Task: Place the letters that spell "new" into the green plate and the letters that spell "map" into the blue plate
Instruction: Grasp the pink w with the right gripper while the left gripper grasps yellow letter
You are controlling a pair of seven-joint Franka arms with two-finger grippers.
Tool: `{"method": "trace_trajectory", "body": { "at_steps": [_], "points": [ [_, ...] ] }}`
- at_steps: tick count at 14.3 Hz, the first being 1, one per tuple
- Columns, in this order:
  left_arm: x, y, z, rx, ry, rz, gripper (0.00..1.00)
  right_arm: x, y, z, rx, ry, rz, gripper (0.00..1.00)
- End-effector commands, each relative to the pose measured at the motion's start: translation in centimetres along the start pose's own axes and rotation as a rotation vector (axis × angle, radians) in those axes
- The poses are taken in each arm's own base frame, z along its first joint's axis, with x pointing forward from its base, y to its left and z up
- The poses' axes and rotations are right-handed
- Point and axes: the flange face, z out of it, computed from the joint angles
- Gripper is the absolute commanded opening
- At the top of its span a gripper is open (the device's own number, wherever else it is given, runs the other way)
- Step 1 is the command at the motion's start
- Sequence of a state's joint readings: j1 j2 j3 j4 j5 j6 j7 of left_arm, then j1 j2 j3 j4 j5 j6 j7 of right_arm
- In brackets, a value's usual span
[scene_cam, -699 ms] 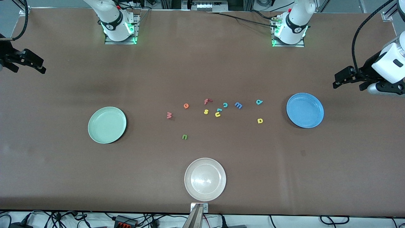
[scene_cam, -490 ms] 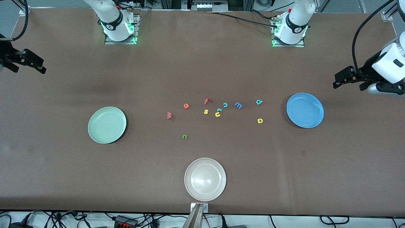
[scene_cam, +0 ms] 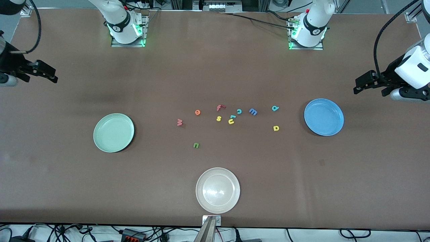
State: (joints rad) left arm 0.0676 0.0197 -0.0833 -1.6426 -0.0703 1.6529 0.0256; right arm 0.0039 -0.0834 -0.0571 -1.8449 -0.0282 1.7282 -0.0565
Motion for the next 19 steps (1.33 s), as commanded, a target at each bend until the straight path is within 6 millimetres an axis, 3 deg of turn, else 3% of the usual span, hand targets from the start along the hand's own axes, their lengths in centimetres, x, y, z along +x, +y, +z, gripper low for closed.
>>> {"method": "trace_trajectory", "body": {
  "at_steps": [1,4,8,11,13,14,15,16,19],
  "points": [
    [0.4,-0.2,-0.6,0.02,0.009,0.012,1.0,1.2,-2.3,1.4,-0.018,-0.014,-0.052,1.0],
    [0.4,-0.3,-0.4,0.008,0.006,0.005,1.0,3.1,-7.8,5.3,-0.015,-0.072,-0.126,1.0],
    [1.2,-0.4,0.4,0.003,-0.006,0.008,1.0,4.9,-18.8,12.1,-0.033,-0.074,-0.216,1.0],
    [1.7,0.3,1.3,0.002,-0.02,0.027,1.0,4.6,-26.5,16.8,-0.041,-0.05,-0.32,1.0],
    [2.4,1.5,2.9,-0.001,-0.043,0.041,1.0,4.2,-29.9,19.4,-0.018,-0.045,-0.278,1.0],
    [3.2,2.2,5.0,0.002,-0.078,0.054,1.0,4.5,-30.4,20.7,-0.013,-0.037,-0.241,1.0],
    [4.6,3.8,9.2,0.002,-0.135,0.093,1.0,4.4,-31.2,21.7,-0.013,-0.038,-0.216,1.0],
    [5.7,5.0,12.0,0.0,-0.156,0.111,1.0,4.3,-31.4,22.1,-0.017,-0.045,-0.173,1.0],
    [9.0,8.3,17.2,-0.01,-0.144,0.146,1.0,4.2,-33.4,25.8,-0.024,-0.062,0.005,0.96]
  ]
}}
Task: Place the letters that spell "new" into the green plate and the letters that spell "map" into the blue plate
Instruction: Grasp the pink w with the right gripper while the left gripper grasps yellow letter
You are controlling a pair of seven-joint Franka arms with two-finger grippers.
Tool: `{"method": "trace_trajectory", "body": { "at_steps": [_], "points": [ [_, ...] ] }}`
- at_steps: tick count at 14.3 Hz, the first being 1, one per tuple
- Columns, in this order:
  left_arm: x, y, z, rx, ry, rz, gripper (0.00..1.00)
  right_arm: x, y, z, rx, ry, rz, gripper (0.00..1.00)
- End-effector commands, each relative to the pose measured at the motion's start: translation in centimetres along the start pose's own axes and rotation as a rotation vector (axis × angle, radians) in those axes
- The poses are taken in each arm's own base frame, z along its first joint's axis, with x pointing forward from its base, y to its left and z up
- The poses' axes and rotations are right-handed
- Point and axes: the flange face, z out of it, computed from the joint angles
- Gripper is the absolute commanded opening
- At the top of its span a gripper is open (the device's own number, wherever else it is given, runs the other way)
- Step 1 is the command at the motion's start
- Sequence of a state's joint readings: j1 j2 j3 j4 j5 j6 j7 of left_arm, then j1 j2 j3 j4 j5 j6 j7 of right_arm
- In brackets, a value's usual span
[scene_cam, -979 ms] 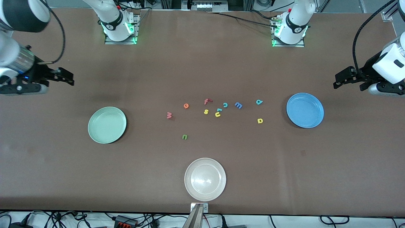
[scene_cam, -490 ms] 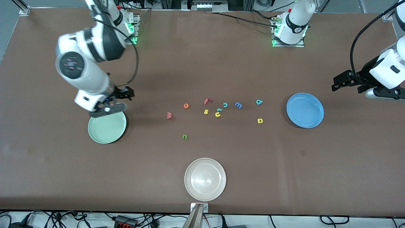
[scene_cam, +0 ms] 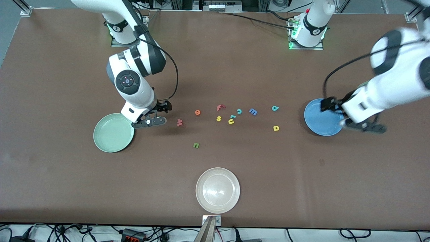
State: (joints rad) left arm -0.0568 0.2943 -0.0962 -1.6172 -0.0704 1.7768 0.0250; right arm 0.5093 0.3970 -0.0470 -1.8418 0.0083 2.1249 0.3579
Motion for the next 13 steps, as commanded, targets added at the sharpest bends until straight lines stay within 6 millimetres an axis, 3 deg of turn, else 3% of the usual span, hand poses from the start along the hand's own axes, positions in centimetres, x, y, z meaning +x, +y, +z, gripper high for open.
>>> {"method": "trace_trajectory", "body": {
  "at_steps": [1,4,6,9,11,13],
  "points": [
    [3.9,2.3,3.8,0.01,-0.006,0.049,1.0,0.8,-2.8,2.2,0.021,0.003,0.146,0.91],
    [5.6,3.1,6.1,0.014,0.057,0.049,1.0,1.4,-6.8,4.6,0.011,0.006,0.189,0.75],
    [5.6,3.1,6.7,0.015,0.05,0.05,1.0,1.9,-7.0,5.7,0.02,0.039,0.178,0.74],
    [5.2,1.9,10.8,0.012,-0.021,0.05,1.0,2.0,-7.8,8.3,0.022,0.048,0.166,0.73],
    [4.1,3.2,13.5,0.017,-0.078,0.071,1.0,2.0,-7.8,9.9,0.014,0.042,0.162,0.73],
    [3.4,6.6,15.9,0.078,-0.106,0.23,1.0,1.9,-7.9,10.5,0.012,0.032,0.162,0.73]
  ]
}}
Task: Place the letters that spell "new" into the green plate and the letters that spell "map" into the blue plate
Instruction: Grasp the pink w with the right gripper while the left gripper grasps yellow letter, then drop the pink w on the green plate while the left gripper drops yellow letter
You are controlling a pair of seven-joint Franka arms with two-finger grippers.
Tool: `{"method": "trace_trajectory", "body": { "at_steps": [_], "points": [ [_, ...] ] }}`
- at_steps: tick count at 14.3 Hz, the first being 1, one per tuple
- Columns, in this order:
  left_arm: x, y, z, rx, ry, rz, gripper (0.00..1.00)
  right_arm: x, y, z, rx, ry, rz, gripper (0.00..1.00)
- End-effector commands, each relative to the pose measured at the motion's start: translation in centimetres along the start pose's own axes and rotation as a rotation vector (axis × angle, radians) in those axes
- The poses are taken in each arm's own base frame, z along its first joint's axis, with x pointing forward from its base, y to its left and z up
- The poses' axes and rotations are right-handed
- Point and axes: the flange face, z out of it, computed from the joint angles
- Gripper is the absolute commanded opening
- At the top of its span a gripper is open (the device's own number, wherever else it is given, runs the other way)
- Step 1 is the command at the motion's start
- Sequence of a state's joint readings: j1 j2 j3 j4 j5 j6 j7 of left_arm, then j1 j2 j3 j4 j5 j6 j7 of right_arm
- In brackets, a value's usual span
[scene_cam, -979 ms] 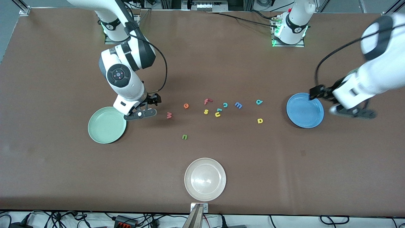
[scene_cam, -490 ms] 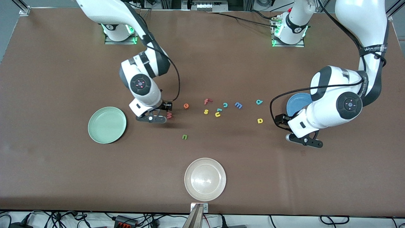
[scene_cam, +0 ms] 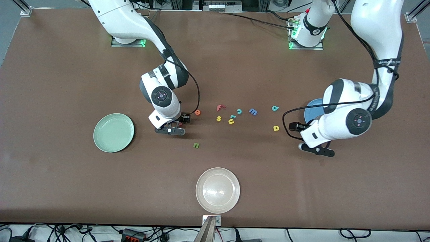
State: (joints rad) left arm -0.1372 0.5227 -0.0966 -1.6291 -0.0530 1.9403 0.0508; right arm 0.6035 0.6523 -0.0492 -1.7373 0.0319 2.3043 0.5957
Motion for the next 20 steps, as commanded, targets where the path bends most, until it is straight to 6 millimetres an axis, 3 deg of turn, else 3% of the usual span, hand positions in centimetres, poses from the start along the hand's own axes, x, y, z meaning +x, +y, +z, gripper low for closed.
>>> {"method": "trace_trajectory", "body": {
  "at_steps": [1,5,8,11,15,17,20],
  "points": [
    [-0.7,4.1,3.2,0.119,-0.044,0.226,1.0,0.2,-0.7,0.6,0.002,0.0,0.006,0.72],
    [-0.9,3.4,5.7,0.126,-0.026,0.323,1.0,0.1,-0.7,1.6,0.001,0.001,0.002,0.67],
    [-1.9,3.9,9.7,0.132,0.055,0.421,1.0,-0.1,-1.1,1.5,0.004,-0.001,0.0,0.63],
    [-3.0,4.0,12.2,0.142,0.089,0.574,1.0,-0.2,-1.0,1.6,0.004,-0.003,0.002,0.62],
    [-2.4,4.3,12.5,0.167,0.133,0.801,1.0,-0.3,-0.8,1.9,-0.003,-0.013,0.002,0.53],
    [-1.9,4.4,13.6,0.181,0.163,0.885,1.0,-0.2,-0.8,1.8,-0.002,-0.012,0.003,0.49],
    [-1.9,4.4,14.5,0.18,0.153,0.929,0.8,-0.3,-0.8,1.8,-0.002,-0.012,0.003,0.41]
  ]
}}
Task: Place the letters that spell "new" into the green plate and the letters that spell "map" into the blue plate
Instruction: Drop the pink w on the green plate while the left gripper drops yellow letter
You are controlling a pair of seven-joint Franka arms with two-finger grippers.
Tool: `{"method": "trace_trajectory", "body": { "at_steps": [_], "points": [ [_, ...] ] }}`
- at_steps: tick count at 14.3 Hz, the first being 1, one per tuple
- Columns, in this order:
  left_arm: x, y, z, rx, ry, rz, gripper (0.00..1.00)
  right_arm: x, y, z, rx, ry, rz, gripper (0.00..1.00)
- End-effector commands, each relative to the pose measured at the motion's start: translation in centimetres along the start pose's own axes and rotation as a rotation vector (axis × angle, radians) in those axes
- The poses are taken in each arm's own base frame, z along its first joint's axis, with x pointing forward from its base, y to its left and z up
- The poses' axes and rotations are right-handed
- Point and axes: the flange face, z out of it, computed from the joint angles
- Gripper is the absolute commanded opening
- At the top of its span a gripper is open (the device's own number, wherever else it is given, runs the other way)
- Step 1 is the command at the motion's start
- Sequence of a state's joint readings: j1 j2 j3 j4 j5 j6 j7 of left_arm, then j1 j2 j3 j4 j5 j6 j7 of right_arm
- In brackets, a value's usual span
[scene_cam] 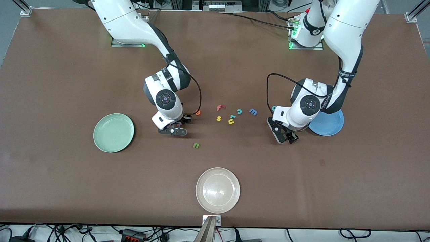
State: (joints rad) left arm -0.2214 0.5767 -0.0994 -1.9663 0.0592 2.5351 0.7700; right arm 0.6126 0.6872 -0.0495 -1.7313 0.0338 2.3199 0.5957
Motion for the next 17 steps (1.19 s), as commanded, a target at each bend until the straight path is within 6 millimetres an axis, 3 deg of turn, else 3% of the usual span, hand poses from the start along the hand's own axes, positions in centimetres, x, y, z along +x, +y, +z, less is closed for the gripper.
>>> {"method": "trace_trajectory", "body": {
  "at_steps": [1,4,6,9,11,12,14,17],
  "points": [
    [0.0,0.2,0.7,0.009,0.0,0.071,0.75,0.0,-0.3,0.2,0.006,-0.005,0.012,0.39],
    [0.8,1.1,0.7,0.0,0.007,0.091,0.63,0.1,-0.1,0.6,0.004,-0.008,0.015,0.28],
    [1.0,1.4,0.8,-0.006,0.007,0.096,0.47,0.6,0.4,0.2,0.009,-0.005,0.022,0.14],
    [1.0,2.0,1.2,-0.016,0.0,0.101,0.45,1.8,1.8,-3.4,0.025,0.02,0.044,0.09],
    [1.1,2.6,1.2,-0.025,0.001,0.108,0.36,3.9,5.5,-6.2,0.026,0.027,0.07,0.09],
    [1.1,2.6,1.2,-0.025,0.001,0.106,0.33,5.2,8.4,-7.1,0.027,0.024,0.058,0.09],
    [1.5,2.5,0.9,-0.018,0.008,0.111,0.33,7.8,14.5,-7.2,0.025,0.009,0.04,0.09],
    [1.8,2.4,0.6,-0.014,0.02,0.091,0.33,10.0,23.4,-6.3,0.025,-0.042,-0.075,0.09]
  ]
}}
